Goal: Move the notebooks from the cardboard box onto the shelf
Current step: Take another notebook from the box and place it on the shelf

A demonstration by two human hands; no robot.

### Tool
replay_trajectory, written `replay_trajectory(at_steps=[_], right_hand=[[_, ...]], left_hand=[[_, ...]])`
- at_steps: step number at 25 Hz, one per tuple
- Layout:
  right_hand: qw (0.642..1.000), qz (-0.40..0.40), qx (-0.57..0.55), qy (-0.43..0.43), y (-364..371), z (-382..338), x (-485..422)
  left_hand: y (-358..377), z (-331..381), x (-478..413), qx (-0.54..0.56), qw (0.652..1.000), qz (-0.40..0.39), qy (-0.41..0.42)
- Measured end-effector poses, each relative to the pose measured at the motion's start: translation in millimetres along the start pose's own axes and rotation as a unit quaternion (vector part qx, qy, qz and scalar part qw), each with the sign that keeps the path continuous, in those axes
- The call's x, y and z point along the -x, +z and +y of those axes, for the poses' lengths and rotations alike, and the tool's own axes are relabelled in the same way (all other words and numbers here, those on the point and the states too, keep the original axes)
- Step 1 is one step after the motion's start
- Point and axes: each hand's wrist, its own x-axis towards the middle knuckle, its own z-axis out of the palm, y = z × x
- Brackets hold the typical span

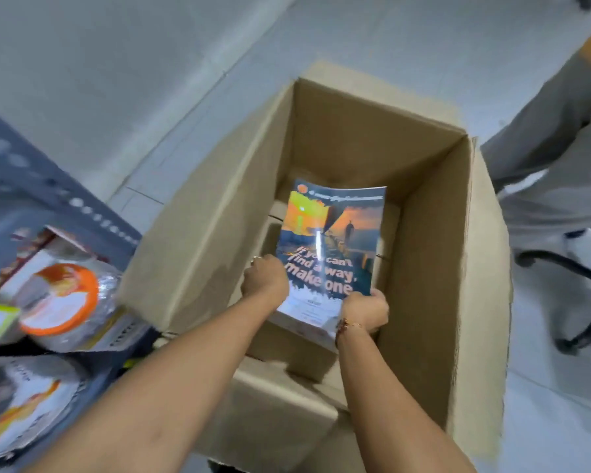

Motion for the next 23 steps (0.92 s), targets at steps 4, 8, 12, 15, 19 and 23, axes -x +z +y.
replay_trajectory(at_steps=[4, 8, 12, 15, 19, 23], right_hand=[[0.967, 0.023, -0.166, -0.193, -63, -62, 80], [0.862, -0.04, -0.375, -0.338, -107, -130, 181], [0.715, -0.251, -0.497, -0.422, -133, -188, 332], [0.604, -0.325, -0.506, -0.522, -151, -232, 429], [0.544, -0.348, -0.437, -0.626, -161, -299, 531], [0.55, -0.297, -0.197, -0.755, -138, -342, 581]], left_hand=[[-111, -34, 84, 0.05, 0.971, 0.186, 0.139], [-201, -108, 188, 0.168, 0.857, 0.451, 0.184], [-280, -202, 299, 0.169, 0.692, 0.691, 0.119], [-333, -255, 361, 0.213, 0.649, 0.728, 0.052], [-414, -302, 396, 0.193, 0.677, 0.706, -0.077], [-462, -333, 386, 0.177, 0.766, 0.592, -0.179]])
